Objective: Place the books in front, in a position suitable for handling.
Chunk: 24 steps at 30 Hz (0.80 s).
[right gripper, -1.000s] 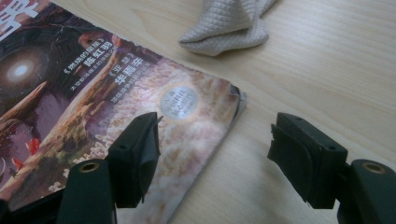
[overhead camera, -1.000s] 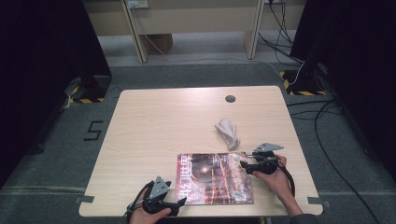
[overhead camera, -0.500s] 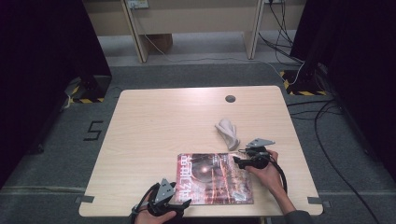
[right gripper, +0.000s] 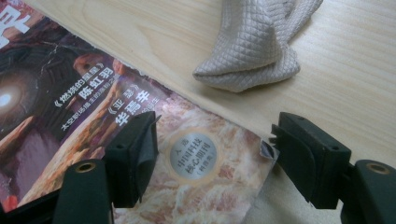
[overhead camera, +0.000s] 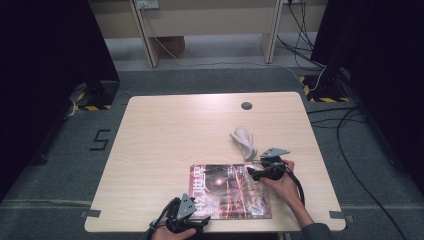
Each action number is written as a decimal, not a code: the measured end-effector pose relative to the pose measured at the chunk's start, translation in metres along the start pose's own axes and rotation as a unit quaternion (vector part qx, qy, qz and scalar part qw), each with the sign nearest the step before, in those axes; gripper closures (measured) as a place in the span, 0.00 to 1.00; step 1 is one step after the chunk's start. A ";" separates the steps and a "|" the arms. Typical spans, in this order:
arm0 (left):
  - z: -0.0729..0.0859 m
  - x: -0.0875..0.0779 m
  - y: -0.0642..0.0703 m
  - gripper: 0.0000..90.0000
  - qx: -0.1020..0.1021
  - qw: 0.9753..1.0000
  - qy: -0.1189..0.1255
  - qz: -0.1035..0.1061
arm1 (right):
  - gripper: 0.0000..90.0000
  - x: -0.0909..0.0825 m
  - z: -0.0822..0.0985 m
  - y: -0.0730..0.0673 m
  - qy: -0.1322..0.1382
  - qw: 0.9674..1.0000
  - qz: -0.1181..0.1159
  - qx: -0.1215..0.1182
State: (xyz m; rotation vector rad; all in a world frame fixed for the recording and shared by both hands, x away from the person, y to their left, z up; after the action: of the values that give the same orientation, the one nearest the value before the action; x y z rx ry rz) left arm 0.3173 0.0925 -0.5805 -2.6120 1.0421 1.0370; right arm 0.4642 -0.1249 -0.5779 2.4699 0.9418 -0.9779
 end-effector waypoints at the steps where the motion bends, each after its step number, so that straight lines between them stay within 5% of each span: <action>1: 0.000 0.000 -0.001 0.21 0.001 1.000 -0.002 -0.001 | 0.35 -0.001 0.001 -0.001 -0.003 1.000 -0.001 0.000; 14: 0.001 0.000 -0.005 0.17 -0.008 1.000 -0.011 -0.008 | 0.35 -0.007 0.005 -0.005 -0.008 1.000 0.003 -0.019; 18: 0.000 0.000 -0.016 0.15 -0.020 0.999 -0.018 -0.024 | 0.34 -0.013 0.010 -0.008 -0.015 1.000 -0.001 -0.025; 24: -0.006 -0.001 -0.036 0.15 -0.012 0.998 -0.024 -0.060 | 0.34 -0.020 0.018 -0.009 -0.021 1.000 -0.007 -0.016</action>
State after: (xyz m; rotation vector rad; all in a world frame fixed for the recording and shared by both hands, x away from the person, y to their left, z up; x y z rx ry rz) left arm 0.3440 0.1174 -0.5794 -2.6182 0.8573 1.0854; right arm 0.4381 -0.1366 -0.5773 2.4103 0.9557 -1.0077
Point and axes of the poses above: each handheld gripper's, and its own axes: x roughly forward along the jaws, z roughly out of its underside, y roughly to its right, the point moved 10 cm from there along x, roughly forward along the jaws, and after that the axes turned 9 degrees about -x, right-handed, at the moved point
